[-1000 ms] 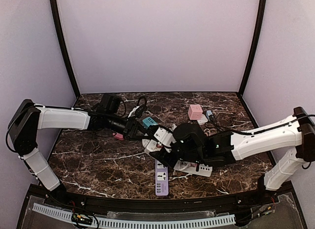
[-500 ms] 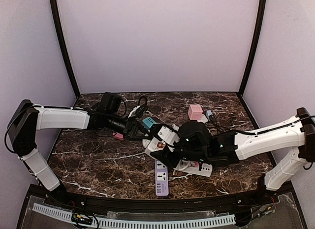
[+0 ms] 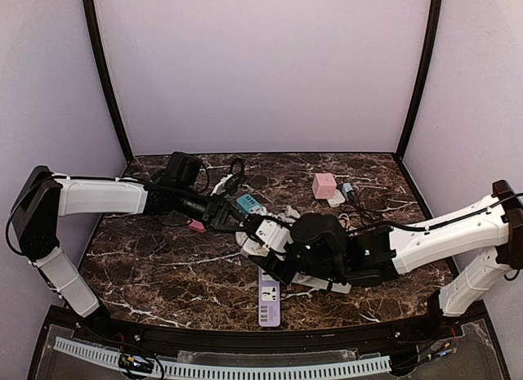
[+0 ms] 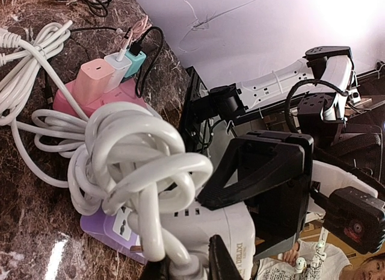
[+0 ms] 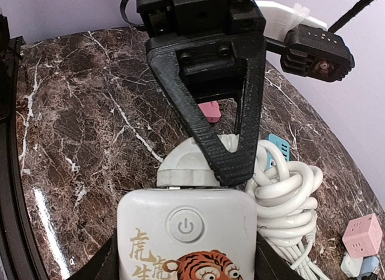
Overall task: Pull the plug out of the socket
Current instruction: Remove the plug from the socket.
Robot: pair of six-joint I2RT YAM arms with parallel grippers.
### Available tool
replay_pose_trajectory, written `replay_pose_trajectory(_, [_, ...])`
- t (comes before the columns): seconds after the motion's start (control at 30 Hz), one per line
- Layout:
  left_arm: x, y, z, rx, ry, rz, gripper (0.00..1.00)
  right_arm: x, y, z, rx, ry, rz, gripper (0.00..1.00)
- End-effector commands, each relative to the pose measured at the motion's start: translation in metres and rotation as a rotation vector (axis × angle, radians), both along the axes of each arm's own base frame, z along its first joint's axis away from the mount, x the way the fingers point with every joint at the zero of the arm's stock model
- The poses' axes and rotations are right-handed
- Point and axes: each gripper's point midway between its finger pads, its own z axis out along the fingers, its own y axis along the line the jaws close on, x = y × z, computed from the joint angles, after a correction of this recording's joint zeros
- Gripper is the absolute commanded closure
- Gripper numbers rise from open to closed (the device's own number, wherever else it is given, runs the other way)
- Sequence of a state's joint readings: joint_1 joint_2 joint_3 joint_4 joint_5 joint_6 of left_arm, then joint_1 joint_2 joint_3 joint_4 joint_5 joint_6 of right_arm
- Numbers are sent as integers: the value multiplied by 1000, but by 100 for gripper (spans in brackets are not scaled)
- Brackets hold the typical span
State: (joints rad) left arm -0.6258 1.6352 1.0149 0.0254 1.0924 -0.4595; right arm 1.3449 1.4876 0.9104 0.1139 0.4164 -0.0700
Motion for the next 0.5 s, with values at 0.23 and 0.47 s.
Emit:
replay_pose_trajectory(0.23, [22, 21, 7, 31, -97, 79, 99, 19, -15, 29, 147, 96, -52, 100])
replay_pose_trajectory(0.47, [22, 22, 7, 39, -118, 81, 99, 41, -29, 21, 203, 255, -96, 100])
